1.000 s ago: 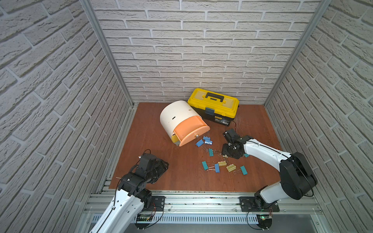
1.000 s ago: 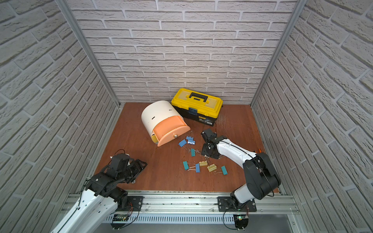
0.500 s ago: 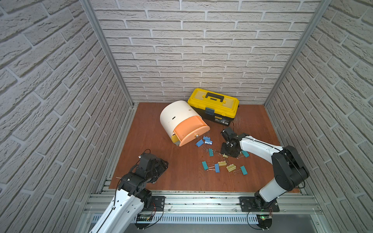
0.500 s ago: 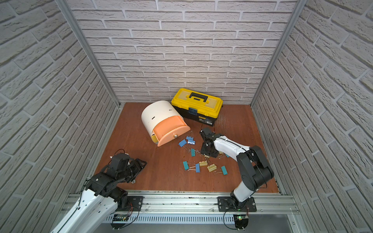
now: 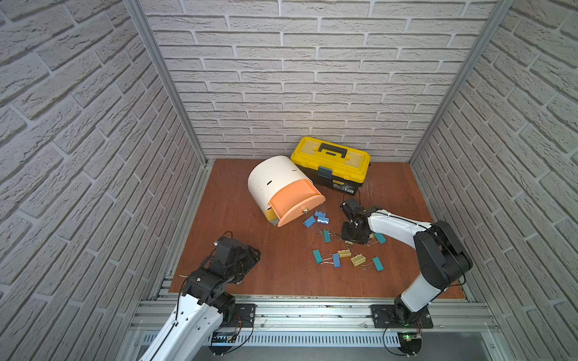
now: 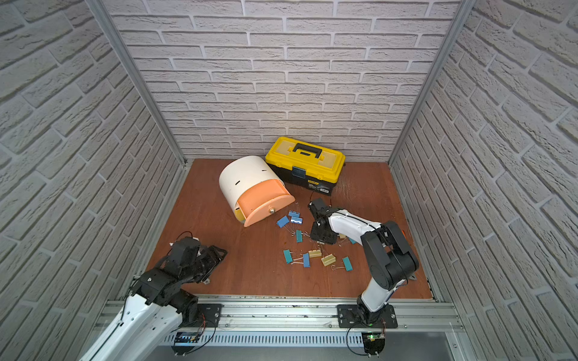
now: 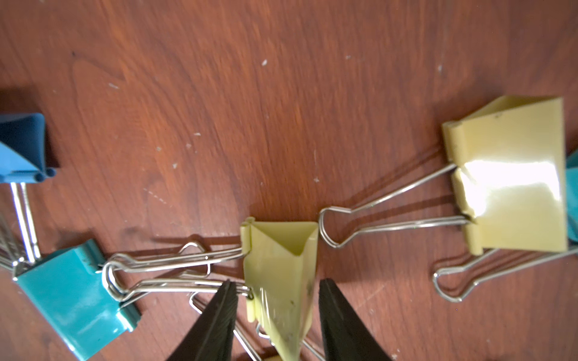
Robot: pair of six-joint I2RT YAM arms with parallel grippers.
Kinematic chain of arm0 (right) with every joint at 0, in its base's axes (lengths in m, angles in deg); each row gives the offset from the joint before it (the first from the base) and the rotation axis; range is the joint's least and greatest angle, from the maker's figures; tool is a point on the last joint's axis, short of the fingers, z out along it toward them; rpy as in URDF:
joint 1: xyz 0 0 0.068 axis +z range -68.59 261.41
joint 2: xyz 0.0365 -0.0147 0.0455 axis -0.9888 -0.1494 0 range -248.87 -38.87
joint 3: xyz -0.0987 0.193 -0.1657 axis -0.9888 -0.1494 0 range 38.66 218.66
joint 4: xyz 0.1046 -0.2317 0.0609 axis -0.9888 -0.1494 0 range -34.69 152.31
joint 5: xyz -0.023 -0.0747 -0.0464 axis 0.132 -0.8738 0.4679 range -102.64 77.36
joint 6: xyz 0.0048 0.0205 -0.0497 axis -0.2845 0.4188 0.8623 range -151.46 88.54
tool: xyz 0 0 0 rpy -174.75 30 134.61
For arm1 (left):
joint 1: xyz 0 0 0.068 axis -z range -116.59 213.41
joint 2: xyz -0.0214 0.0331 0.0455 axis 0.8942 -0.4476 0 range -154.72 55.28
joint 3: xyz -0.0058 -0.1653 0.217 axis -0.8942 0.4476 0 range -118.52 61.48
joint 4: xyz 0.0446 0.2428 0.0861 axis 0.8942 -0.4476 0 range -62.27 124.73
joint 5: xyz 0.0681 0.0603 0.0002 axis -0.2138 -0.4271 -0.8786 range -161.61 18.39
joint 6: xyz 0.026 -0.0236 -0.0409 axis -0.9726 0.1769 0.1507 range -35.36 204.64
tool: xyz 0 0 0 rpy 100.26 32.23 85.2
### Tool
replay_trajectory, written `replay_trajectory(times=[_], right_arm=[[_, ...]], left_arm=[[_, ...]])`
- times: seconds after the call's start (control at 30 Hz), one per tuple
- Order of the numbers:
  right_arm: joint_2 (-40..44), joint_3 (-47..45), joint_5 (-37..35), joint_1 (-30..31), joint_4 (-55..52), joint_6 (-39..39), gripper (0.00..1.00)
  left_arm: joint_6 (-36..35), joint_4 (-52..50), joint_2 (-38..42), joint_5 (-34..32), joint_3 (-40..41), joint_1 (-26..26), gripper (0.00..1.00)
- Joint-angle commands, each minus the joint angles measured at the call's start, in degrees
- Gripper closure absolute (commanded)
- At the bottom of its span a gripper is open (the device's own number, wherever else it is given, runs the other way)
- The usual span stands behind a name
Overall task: Put the binder clips in the drawer according to color
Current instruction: Pick up the binder clip at the center of the board.
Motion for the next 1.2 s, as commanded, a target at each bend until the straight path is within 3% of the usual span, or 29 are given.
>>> replay_trajectory(times=[0.0, 0.47, 0.7, 0.97, 1.17], right_arm=[[-0.23, 0.55, -0.94, -0.26, 0.94, -0.05, 0.59], [3.81, -2.14, 0.73, -0.26, 2.43, 0.57, 0.81], [7.17, -3.05, 1.26, -0.26, 2.23, 0.57, 0.85], [10.40, -4.05, 2.66, -0.26, 2.04, 1.86, 0.64], [7.19, -5.75, 6.44, -0.27, 6.08, 1.48, 0.51]], left_arm=[[0.08, 0.91, -0.44, -1.06, -1.38, 0.42, 0.30], [-1.90, 2.39, -4.15, -1.69, -6.25, 0.35, 0.30], [-4.20, 2.75, -7.30, -1.95, -10.22, 0.34, 0.29], [-4.24, 3.07, -7.46, -1.89, -11.08, 0.38, 0.29], [-3.76, 2.40, -6.16, -1.91, -10.30, 0.44, 0.29]])
